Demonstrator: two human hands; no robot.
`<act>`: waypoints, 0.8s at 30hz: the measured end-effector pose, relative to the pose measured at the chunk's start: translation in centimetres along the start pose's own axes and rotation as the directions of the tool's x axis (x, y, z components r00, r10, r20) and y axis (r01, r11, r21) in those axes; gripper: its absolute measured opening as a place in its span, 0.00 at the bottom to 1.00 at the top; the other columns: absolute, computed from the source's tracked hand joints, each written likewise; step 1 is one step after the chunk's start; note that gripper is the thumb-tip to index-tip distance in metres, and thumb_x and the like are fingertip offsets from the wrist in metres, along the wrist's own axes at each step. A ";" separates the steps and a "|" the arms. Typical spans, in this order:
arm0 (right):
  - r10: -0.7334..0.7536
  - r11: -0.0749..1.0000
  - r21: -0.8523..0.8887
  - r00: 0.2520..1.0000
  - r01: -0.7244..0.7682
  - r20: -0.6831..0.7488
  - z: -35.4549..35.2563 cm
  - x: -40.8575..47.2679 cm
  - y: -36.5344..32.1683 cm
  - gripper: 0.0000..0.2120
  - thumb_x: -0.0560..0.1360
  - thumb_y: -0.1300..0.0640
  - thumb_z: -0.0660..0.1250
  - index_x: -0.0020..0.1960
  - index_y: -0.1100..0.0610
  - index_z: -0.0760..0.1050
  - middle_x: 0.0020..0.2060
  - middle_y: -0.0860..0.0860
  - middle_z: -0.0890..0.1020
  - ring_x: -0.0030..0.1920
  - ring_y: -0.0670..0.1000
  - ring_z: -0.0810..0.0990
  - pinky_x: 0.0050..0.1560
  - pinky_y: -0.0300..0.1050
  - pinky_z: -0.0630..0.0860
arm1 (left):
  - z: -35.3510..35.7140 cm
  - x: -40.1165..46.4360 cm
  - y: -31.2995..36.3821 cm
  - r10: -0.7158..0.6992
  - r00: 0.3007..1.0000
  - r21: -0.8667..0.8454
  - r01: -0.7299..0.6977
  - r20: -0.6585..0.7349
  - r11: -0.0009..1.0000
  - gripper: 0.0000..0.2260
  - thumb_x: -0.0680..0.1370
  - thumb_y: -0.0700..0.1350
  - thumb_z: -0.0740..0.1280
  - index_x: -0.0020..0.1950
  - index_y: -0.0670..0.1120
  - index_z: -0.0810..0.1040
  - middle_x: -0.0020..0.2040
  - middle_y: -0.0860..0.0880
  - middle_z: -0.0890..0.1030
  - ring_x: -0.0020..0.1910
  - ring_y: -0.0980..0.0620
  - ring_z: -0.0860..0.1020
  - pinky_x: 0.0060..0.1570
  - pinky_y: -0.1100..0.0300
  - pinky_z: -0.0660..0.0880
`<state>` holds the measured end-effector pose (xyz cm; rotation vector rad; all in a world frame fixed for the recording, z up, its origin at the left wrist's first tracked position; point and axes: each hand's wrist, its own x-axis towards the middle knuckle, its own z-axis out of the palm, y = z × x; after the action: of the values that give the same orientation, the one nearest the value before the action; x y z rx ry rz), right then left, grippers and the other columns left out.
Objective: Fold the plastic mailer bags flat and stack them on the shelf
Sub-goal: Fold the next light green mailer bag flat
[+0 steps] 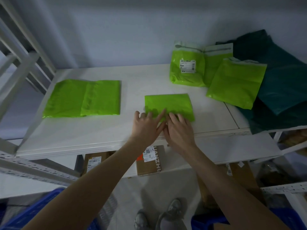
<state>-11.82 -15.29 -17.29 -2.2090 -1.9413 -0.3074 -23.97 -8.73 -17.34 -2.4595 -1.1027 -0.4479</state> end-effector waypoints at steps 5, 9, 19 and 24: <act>0.042 0.999 -0.012 0.999 -0.042 0.030 -0.2 -0.3 1.2 0.22 0.74 0.50 0.52 0.55 0.61 0.78 0.51 0.52 0.80 0.50 0.55 0.78 0.44 0.47 0.76 | 0.6 -0.3 0.8 0.002 0.998 0.059 -0.006 0.060 0.998 0.22 0.76 0.59 0.48 0.57 0.60 0.80 0.41 0.49 0.81 0.33 0.47 0.79 0.45 0.54 0.74; 0.101 0.994 -0.039 0.994 -0.100 0.031 -0.6 -0.7 3.7 0.21 0.73 0.51 0.52 0.54 0.61 0.79 0.48 0.53 0.80 0.48 0.57 0.78 0.43 0.48 0.75 | 0.7 -0.7 0.8 -0.009 0.996 0.009 0.008 0.086 1.000 0.21 0.77 0.57 0.49 0.60 0.57 0.79 0.48 0.47 0.81 0.44 0.45 0.80 0.48 0.49 0.74; 0.118 0.991 0.063 0.991 -0.121 0.058 -0.3 -1.5 4.9 0.24 0.73 0.53 0.50 0.58 0.65 0.76 0.49 0.56 0.81 0.47 0.57 0.78 0.41 0.49 0.77 | 0.1 -1.1 1.5 -0.036 0.987 -0.114 0.055 0.157 0.992 0.22 0.78 0.54 0.50 0.62 0.50 0.78 0.58 0.48 0.80 0.58 0.46 0.77 0.52 0.44 0.73; 0.143 0.990 0.005 0.990 -0.143 0.018 -0.2 -1.8 5.4 0.22 0.72 0.53 0.51 0.54 0.64 0.78 0.48 0.55 0.81 0.46 0.57 0.79 0.38 0.47 0.76 | -0.2 -1.0 1.7 -0.059 0.967 -0.137 0.095 0.247 0.986 0.22 0.78 0.55 0.50 0.63 0.50 0.77 0.59 0.47 0.80 0.57 0.45 0.78 0.51 0.44 0.74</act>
<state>-6.64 -17.71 -17.63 -2.3389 -1.7779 -0.2605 -23.34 -10.53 -18.01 -2.6628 -1.3085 -0.2638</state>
